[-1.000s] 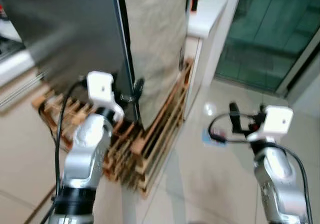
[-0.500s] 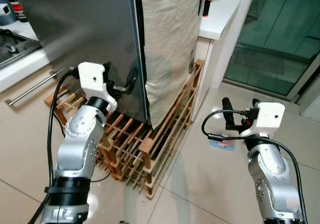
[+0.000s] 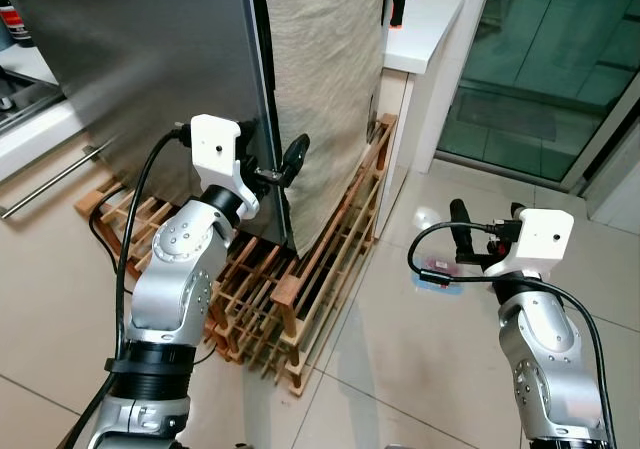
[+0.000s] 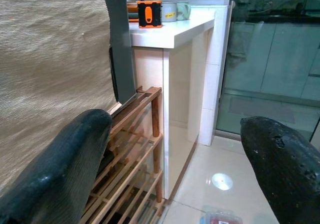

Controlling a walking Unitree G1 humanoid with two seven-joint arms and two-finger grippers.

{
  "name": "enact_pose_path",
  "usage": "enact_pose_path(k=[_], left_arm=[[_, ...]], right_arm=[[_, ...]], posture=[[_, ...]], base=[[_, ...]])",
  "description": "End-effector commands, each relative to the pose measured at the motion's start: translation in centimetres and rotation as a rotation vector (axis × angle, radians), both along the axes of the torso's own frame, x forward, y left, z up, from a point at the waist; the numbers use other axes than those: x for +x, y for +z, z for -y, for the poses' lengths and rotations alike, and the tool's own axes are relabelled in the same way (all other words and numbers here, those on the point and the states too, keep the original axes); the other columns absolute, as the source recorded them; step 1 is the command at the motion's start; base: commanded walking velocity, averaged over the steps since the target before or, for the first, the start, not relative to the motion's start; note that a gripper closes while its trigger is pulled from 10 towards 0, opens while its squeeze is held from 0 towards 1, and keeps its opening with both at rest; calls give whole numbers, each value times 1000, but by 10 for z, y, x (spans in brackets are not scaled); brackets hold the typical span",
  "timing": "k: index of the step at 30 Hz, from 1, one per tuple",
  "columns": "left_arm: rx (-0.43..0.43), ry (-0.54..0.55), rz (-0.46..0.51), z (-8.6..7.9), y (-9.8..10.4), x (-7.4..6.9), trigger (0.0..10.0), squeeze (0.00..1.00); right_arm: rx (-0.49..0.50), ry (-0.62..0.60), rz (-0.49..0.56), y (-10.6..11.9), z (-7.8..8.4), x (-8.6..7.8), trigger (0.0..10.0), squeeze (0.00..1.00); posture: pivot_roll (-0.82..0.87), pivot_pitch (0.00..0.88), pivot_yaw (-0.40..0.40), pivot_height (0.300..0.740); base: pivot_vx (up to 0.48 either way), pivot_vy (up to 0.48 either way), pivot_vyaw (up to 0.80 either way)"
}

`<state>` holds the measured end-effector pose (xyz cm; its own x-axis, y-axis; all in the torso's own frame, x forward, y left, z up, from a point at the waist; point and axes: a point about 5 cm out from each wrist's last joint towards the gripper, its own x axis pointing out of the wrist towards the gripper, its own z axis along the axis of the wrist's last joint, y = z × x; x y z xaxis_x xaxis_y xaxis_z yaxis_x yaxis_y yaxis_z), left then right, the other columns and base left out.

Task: Restocking fridge

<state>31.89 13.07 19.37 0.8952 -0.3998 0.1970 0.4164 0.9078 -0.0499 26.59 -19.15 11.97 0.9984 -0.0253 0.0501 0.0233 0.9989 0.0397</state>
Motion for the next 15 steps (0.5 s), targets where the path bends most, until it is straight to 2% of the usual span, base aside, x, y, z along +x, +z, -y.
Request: enact_pose_path(k=[1,7,8,11,15], left_arm=[[-14,-18,25,2,10,-1,10000,0],[-20,-139,-15,18,8,-6,10000,0],[-17,-167,-35,24,6,-7,10000,0],[1,-173,-49,28,3,-5,10000,0],[11,-123,-60,28,0,1,10000,0]], right_arm=[[-7,2,-5,-2,0,-1,10000,0],[-7,7,-12,-4,0,0,10000,0],[-6,8,-15,-6,0,1,10000,0],[-4,9,-18,-6,0,1,10000,0],[-5,10,-19,-7,0,2,10000,0]], posture=[[-159,0,26,740],[-154,0,24,740],[-154,0,23,740],[-155,0,23,740],[-158,1,24,740]], base=[[0,0,0],[0,0,0],[0,0,0],[0,0,0],[0,0,0]])
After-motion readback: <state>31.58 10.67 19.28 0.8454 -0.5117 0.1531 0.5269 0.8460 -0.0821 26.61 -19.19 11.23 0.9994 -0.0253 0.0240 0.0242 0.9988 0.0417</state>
